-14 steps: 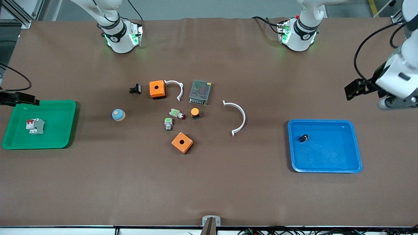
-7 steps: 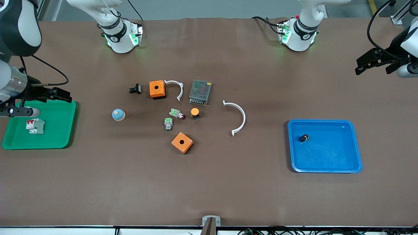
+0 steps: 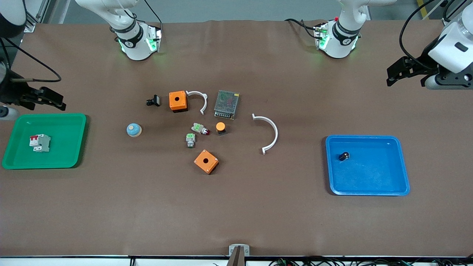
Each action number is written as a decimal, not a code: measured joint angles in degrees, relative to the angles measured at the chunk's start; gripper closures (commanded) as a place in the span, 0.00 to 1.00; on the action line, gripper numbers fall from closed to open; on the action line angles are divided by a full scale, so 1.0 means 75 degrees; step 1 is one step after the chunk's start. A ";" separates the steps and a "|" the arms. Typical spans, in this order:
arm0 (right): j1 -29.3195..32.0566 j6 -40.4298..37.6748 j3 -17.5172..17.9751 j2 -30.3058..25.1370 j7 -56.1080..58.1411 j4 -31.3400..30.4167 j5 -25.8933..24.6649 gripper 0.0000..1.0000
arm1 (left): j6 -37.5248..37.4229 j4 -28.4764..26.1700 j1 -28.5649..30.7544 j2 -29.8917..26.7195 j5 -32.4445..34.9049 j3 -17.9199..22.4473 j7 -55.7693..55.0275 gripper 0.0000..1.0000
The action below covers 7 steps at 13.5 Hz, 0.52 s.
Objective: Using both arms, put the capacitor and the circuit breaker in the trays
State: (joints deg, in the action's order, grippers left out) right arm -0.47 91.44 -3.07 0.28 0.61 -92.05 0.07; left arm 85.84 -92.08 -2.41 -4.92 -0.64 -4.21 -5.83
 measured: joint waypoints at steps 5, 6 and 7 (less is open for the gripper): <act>0.0006 -0.0005 -0.0050 0.0004 0.0000 0.0429 0.0000 0.00 | 0.0074 0.0060 0.0108 -0.0077 0.0000 0.0008 0.0028 0.00; 0.0008 -0.0005 -0.0054 0.0005 0.0000 0.0463 0.0000 0.00 | 0.0077 0.0068 0.0108 -0.0069 0.0011 0.0008 0.0028 0.00; 0.0012 -0.0005 -0.0059 0.0006 0.0000 0.0490 0.0000 0.00 | 0.0077 0.0068 0.0106 -0.0048 0.0088 0.0006 0.0029 0.00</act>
State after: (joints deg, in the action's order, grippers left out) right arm -0.38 91.40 -3.51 0.32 0.61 -88.37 0.07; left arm 86.41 -91.57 -1.61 -5.29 0.02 -4.17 -5.61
